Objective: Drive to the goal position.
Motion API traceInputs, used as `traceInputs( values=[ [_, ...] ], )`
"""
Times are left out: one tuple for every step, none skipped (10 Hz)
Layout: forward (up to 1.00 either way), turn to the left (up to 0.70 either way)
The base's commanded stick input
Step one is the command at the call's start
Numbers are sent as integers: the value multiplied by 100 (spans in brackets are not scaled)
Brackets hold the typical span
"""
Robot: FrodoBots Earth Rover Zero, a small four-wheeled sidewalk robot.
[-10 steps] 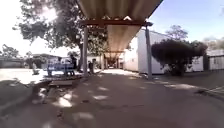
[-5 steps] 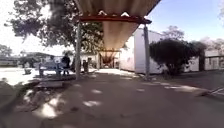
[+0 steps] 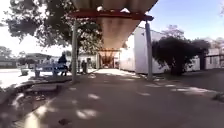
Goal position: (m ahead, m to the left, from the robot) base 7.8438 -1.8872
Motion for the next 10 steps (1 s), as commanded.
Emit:
traceInputs(
  values=[
    [70,0],
    [70,0],
    [70,0],
    [70,0],
    [70,0],
    [70,0],
    [70,0],
    [70,0],
    [70,0],
    [70,0]
  ],
)
